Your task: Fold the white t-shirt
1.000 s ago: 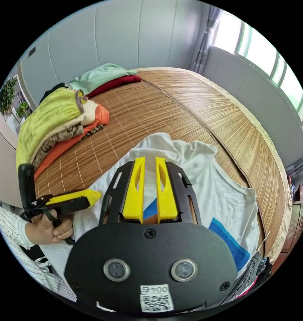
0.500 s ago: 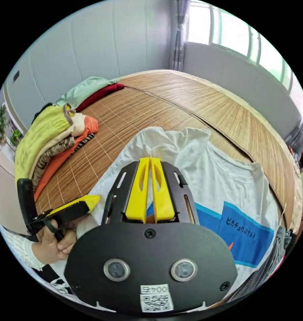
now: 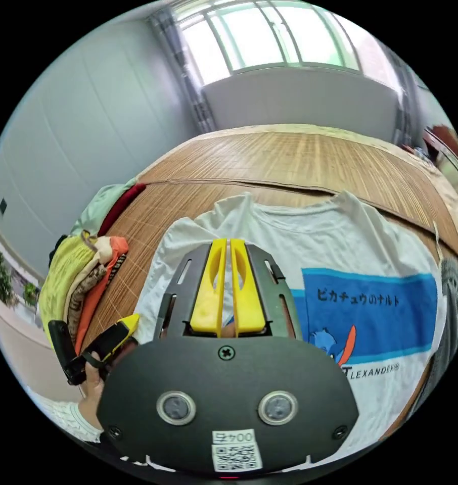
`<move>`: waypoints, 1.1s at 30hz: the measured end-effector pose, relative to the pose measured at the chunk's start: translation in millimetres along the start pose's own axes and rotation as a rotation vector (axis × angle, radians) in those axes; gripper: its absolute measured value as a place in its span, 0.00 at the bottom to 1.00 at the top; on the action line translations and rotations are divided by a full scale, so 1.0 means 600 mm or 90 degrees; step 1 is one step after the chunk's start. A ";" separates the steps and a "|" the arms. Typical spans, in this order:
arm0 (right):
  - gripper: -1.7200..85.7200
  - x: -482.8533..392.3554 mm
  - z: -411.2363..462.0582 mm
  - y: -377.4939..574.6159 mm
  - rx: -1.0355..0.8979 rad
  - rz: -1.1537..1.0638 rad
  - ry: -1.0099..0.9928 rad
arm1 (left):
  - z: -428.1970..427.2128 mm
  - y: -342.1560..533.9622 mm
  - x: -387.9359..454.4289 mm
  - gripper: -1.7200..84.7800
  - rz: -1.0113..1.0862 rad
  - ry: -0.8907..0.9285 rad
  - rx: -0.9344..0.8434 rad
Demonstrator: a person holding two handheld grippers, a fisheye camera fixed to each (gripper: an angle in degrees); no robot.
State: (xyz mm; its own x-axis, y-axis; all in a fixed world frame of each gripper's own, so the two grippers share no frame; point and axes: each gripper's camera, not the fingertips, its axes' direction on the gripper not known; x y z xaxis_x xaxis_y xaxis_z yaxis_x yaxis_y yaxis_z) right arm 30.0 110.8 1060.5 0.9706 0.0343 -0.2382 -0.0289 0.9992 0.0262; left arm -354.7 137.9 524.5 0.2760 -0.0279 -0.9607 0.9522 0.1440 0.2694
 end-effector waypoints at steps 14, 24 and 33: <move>0.07 0.014 0.129 -0.144 -0.147 -0.117 -0.031 | 0.044 0.032 0.020 0.02 0.003 0.006 -0.003; 0.09 0.413 0.126 0.118 0.089 0.316 -0.374 | 0.077 0.059 0.048 0.03 0.031 0.027 0.006; 0.13 0.437 0.148 0.137 0.049 0.224 -0.350 | 0.105 -0.086 0.213 0.08 0.263 -0.165 -0.065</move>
State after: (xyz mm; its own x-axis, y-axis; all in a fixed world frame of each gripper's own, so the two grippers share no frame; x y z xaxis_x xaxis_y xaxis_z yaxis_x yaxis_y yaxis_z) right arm 303.4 200.3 1086.2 0.8871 0.3244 0.3282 -0.3701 0.9250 0.0861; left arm -360.3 64.8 392.2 0.6634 -0.1913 -0.7234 0.7422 0.2907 0.6038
